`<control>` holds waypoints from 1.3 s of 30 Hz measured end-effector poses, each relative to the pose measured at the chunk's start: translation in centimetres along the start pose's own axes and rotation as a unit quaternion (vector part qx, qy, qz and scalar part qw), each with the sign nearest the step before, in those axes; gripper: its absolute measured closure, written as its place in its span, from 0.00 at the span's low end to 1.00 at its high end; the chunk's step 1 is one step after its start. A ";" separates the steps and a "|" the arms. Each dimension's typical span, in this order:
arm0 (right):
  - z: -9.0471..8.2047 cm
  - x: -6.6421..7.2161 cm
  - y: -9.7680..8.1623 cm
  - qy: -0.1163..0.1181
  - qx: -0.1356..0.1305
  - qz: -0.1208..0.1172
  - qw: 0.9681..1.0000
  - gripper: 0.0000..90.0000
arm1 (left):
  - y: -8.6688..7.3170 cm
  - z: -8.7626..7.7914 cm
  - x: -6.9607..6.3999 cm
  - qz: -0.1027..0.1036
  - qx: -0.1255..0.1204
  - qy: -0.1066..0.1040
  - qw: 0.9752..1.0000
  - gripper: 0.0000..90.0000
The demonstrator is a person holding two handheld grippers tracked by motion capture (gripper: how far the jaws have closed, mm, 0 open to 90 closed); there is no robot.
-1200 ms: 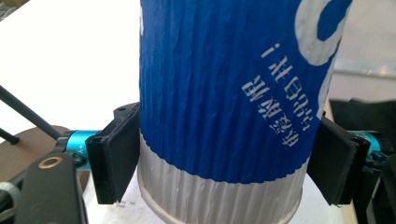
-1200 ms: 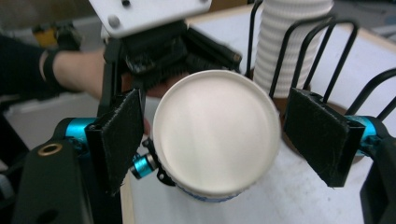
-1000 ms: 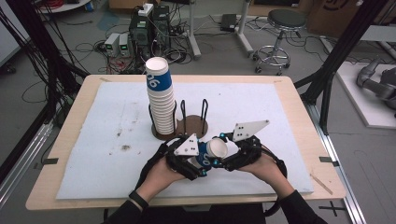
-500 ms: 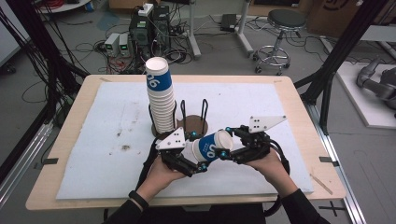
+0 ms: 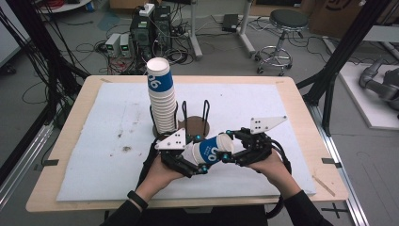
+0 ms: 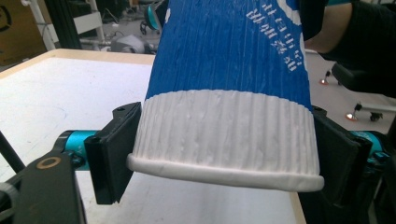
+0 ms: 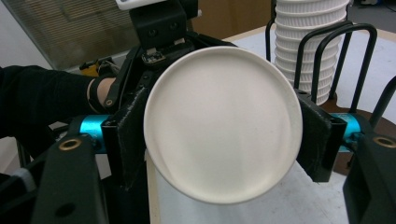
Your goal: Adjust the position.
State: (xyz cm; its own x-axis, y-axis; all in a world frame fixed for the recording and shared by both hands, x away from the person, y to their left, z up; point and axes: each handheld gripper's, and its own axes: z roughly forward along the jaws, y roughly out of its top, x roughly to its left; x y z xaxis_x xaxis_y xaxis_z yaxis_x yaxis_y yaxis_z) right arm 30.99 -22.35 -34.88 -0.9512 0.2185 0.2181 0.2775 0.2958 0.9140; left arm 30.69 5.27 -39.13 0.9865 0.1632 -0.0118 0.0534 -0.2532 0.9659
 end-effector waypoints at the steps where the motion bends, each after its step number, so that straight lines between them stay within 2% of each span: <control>1: 0.0 0.0 0.0 -0.001 0.003 0.001 1.000 0.27 | 0.2 -0.1 0.0 0.003 0.006 0.000 1.000 0.22; 2: 0.0 0.0 0.1 -0.005 0.013 0.001 1.000 0.25 | 0.4 -0.1 0.0 0.007 0.012 -0.001 1.000 0.23; 4: 0.0 0.1 0.3 -0.014 0.031 -0.016 0.999 0.24 | 0.7 -0.2 -0.1 0.022 0.035 0.002 0.999 0.23; 7: 0.0 0.5 0.6 -0.025 0.048 -0.034 0.998 0.24 | 1.3 -0.1 -0.4 0.045 0.081 0.004 0.996 0.24; 9: 0.1 0.7 0.7 -0.023 0.064 -0.036 0.997 0.25 | 1.6 0.0 -0.6 0.056 0.094 0.003 0.994 0.24; 11: 0.3 0.7 0.6 -0.003 0.083 -0.044 0.996 0.32 | 1.8 -0.1 -0.7 0.059 0.095 0.004 0.994 0.24; 12: 0.4 0.7 0.5 -0.001 0.083 -0.047 0.995 0.32 | 1.8 -0.1 -0.7 0.058 0.087 0.003 0.995 0.22; 14: 0.2 0.5 0.5 0.004 0.073 -0.046 0.996 0.32 | 1.5 -0.3 -0.5 0.044 0.049 0.003 0.998 0.18; 16: -0.1 0.3 0.5 0.005 0.062 -0.044 0.997 0.33 | 1.1 -0.5 -0.3 0.019 0.006 -0.002 1.000 0.15; 18: -0.4 0.1 0.4 0.010 0.039 -0.035 0.999 0.33 | 0.8 -0.6 -0.1 0.003 -0.020 -0.008 1.000 0.14; 23: -0.9 -0.3 0.1 0.033 0.002 -0.022 0.999 0.33 | 0.2 -0.4 0.4 -0.026 -0.057 -0.019 0.998 0.10; 25: -0.8 -0.3 0.1 0.030 -0.002 -0.027 0.999 0.33 | 0.1 -0.2 0.5 -0.036 -0.063 -0.026 0.997 0.10; 27: -0.7 -0.2 0.0 0.033 0.001 -0.030 0.999 0.33 | 0.1 -0.3 0.4 -0.036 -0.070 -0.038 0.996 0.13; 28: -0.6 -0.2 -0.1 0.032 0.003 -0.029 0.999 0.33 | 0.2 -0.4 0.3 -0.031 -0.072 -0.036 0.996 0.17; 31: -0.6 -0.3 -0.2 0.036 0.002 -0.026 0.999 0.33 | 0.6 -0.7 0.2 -0.023 -0.065 -0.033 0.997 0.19; 34: -0.6 -0.1 -0.2 0.035 0.005 -0.027 0.999 0.32 | 1.2 -1.0 0.2 -0.011 -0.047 -0.036 0.998 0.20; 36: -0.5 0.0 -0.1 0.028 0.015 -0.028 0.999 0.29 | 1.5 -1.1 0.2 -0.007 -0.031 -0.035 0.999 0.22; 39: -0.2 0.2 0.2 0.020 0.035 -0.031 0.999 0.24 | 2.1 -1.4 0.1 0.014 0.010 -0.026 1.000 0.22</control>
State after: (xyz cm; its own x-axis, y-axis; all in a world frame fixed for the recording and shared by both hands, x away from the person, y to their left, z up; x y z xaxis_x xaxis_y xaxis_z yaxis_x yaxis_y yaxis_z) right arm 30.83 -22.42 -34.59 -0.9709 0.1610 0.1775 0.2263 0.3722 0.9002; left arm 30.68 6.05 -36.77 0.9943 0.1068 0.0021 0.0277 -0.2765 0.9606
